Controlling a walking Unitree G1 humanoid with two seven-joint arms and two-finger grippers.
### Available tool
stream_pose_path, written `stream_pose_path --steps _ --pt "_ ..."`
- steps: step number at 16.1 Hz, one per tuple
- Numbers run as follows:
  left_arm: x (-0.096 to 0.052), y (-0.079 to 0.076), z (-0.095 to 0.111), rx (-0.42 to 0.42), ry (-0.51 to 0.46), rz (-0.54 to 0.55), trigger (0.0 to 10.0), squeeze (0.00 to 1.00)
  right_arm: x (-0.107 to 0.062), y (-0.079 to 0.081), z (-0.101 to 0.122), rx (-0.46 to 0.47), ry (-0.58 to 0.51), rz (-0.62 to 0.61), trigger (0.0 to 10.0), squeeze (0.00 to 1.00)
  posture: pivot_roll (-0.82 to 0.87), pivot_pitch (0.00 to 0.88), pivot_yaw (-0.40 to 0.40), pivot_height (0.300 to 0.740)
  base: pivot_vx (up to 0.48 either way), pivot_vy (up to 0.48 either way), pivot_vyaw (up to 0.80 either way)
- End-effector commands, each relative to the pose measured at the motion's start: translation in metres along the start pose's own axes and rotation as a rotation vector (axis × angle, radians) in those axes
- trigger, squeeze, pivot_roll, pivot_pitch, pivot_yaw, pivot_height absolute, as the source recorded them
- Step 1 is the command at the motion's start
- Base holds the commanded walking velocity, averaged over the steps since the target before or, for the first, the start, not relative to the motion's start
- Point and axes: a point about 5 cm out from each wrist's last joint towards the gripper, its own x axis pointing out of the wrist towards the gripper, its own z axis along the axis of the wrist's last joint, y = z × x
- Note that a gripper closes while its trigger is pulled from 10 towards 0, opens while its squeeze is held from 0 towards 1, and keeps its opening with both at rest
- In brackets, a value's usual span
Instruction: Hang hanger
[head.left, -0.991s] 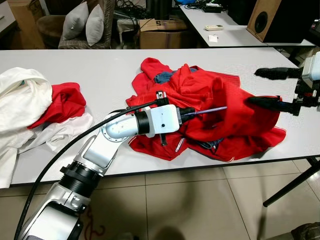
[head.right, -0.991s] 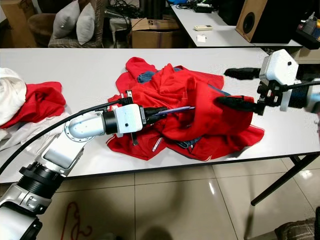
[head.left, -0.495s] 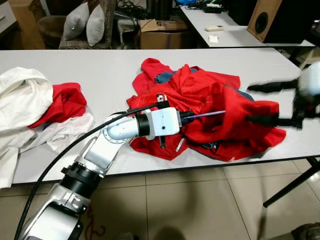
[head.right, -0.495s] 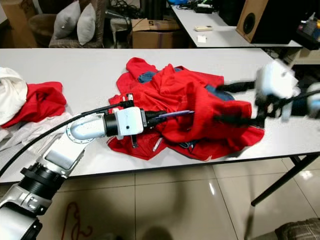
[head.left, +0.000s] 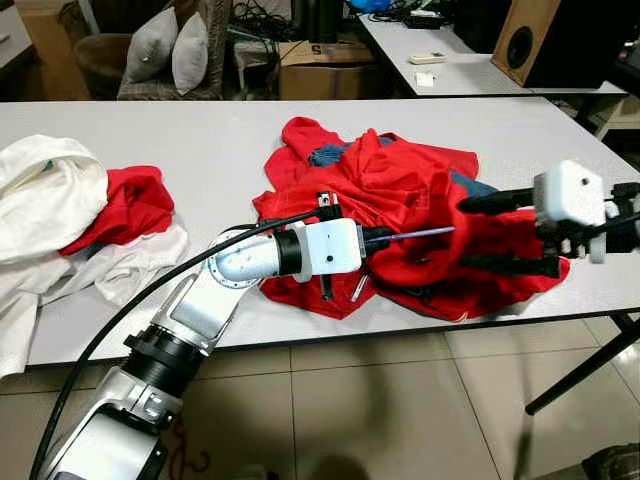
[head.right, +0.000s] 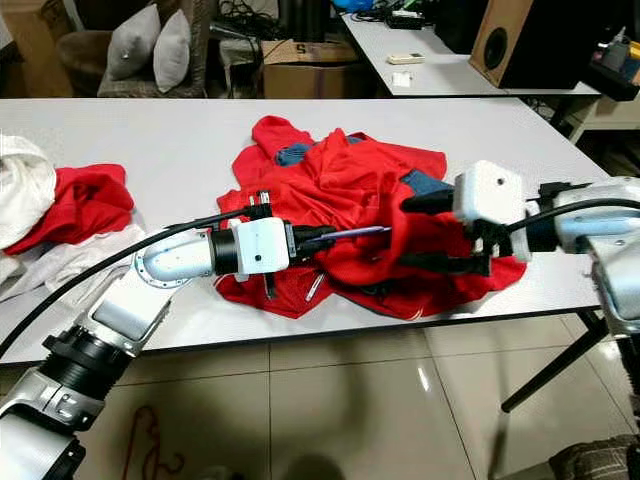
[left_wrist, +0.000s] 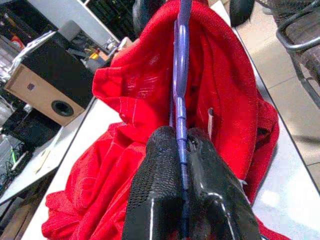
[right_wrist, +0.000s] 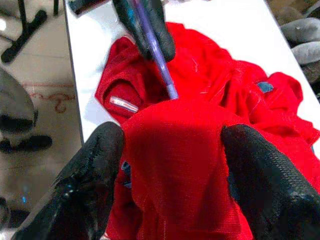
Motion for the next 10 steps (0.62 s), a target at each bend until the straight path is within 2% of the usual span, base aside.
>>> stream_pose_path --steps 1,7,9,10 --pt "0.002 -0.001 0.007 0.018 -0.023 -0.020 10.0 0.00 0.006 -0.002 -0.003 -0.032 0.041 0.006 10.0 0.00 -0.02 0.003 -0.004 0.740 0.000 0.000 0.00" --pt "0.002 -0.001 0.018 0.026 -0.057 -0.049 10.0 0.00 0.017 -0.012 -0.005 -0.063 0.079 0.009 10.0 0.00 -0.01 0.002 -0.014 0.740 0.000 0.000 0.00" --pt "0.002 -0.004 0.018 0.024 -0.058 -0.069 10.0 0.00 0.020 -0.013 0.001 -0.065 0.040 0.020 6.5 0.00 -0.01 0.001 -0.014 0.740 0.000 0.000 0.00" --pt "0.002 -0.005 0.018 0.024 -0.055 -0.072 10.0 0.00 0.020 -0.013 0.003 -0.068 0.031 0.028 5.5 0.00 -0.01 0.001 -0.013 0.740 0.000 0.000 0.00"
